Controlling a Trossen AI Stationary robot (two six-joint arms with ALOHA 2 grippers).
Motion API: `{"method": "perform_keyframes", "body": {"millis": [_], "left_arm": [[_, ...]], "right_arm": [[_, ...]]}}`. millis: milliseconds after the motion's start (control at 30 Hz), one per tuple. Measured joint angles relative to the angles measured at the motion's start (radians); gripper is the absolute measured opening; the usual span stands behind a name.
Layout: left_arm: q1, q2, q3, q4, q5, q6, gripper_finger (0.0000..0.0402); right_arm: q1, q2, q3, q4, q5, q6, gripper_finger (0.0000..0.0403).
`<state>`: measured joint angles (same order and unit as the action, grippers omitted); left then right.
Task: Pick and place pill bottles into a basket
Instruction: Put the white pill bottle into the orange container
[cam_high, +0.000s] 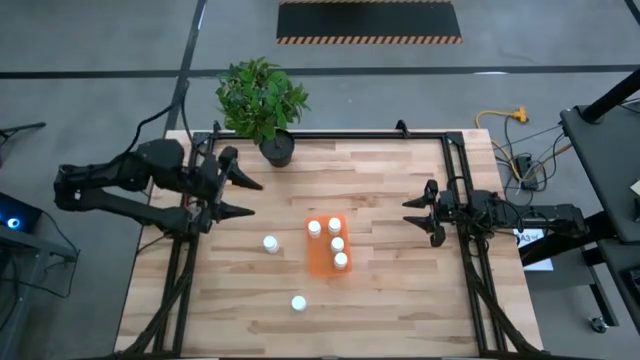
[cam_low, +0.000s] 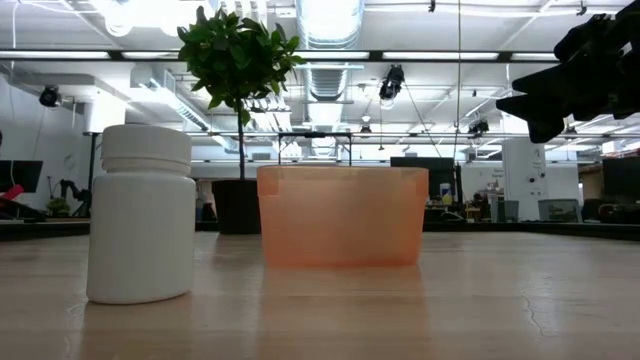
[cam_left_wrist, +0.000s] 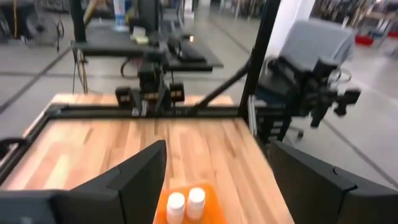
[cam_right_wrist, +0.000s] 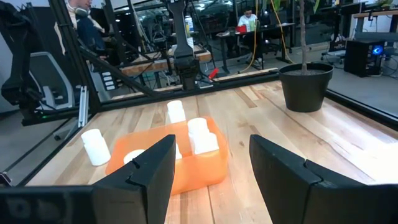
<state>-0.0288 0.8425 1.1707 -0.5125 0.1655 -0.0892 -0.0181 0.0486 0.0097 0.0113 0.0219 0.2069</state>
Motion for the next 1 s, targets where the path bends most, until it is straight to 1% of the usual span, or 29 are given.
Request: {"method": "perform_keyframes", "body": {"millis": [167, 367, 600, 767, 933, 1000], "left_arm": [[0.0, 0.066, 0.048, -0.074, -0.001, 0.002, 0.0267], [0.001, 0.15, 0.093, -0.137, -0.002, 0.05, 0.0267], [0.001, 0.246, 0.116, -0.22, -0.037, 0.089, 0.0267], [0.0, 0.282, 0.127, -0.249, -0.05, 0.051, 0.0267], [0.0, 0.303, 0.128, -0.268, -0.118, 0.043, 0.0267], [0.0, 0.309, 0.128, -0.275, -0.129, 0.042, 0.0267]], "right_arm": [[0.0, 0.0, 0.0, 0.0, 0.0, 0.0, 0.0194], [0.0, 0.0, 0.0, 0.0, 0.0, 0.0, 0.0194], [0.0, 0.0, 0.0, 0.0, 0.0, 0.0, 0.0194], [0.0, 0.0, 0.0, 0.0, 0.0, 0.0, 0.0194], [0.0, 0.0, 0.0, 0.0, 0.0, 0.0, 0.0194], [0.0, 0.0, 0.0, 0.0, 0.0, 0.0, 0.0194]]}}
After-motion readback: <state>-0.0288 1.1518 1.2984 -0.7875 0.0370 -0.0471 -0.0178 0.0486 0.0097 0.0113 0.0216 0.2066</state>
